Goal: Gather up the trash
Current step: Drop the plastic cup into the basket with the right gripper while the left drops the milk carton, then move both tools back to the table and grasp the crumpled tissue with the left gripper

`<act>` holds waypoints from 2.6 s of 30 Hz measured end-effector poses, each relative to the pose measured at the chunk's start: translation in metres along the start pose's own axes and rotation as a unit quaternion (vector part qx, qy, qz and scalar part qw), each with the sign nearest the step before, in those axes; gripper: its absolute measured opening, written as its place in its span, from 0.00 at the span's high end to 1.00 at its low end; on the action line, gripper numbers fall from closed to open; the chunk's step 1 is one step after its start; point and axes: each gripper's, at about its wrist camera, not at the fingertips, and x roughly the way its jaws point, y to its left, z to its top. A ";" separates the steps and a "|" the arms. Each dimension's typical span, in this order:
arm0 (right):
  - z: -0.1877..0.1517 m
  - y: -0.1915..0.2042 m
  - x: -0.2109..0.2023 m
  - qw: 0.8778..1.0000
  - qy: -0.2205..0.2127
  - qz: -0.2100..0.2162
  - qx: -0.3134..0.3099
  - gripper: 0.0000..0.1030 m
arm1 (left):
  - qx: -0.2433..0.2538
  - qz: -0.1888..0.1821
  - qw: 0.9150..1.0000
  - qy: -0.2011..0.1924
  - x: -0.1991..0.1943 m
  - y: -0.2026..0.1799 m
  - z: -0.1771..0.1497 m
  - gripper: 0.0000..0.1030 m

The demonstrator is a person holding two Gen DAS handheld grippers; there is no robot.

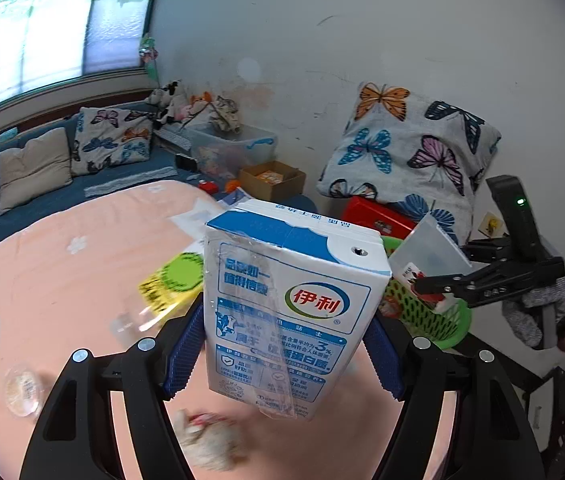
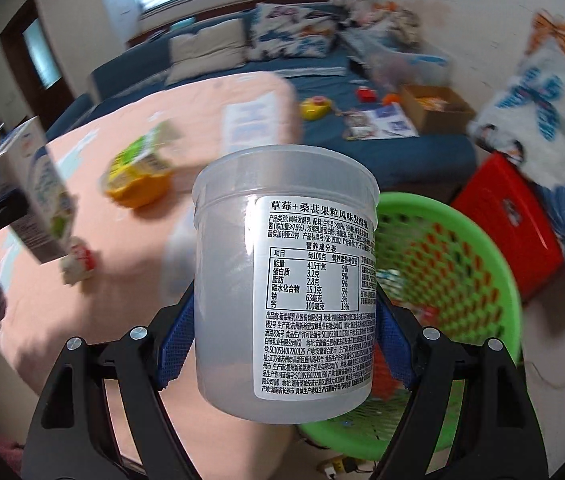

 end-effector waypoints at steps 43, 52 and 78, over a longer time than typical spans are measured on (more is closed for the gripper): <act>-0.082 -0.106 -0.050 0.987 -0.074 -0.034 0.136 0.17 | 0.017 -0.077 0.988 0.130 0.174 -0.156 0.026 0.32; -0.088 -0.106 -0.053 0.986 -0.077 -0.027 0.143 0.17 | 0.011 -0.081 0.986 0.147 0.182 -0.157 0.018 0.19; -0.055 -0.018 -0.052 0.992 -0.098 0.034 0.068 0.17 | -0.029 0.103 0.992 0.063 0.025 -0.035 -0.033 0.19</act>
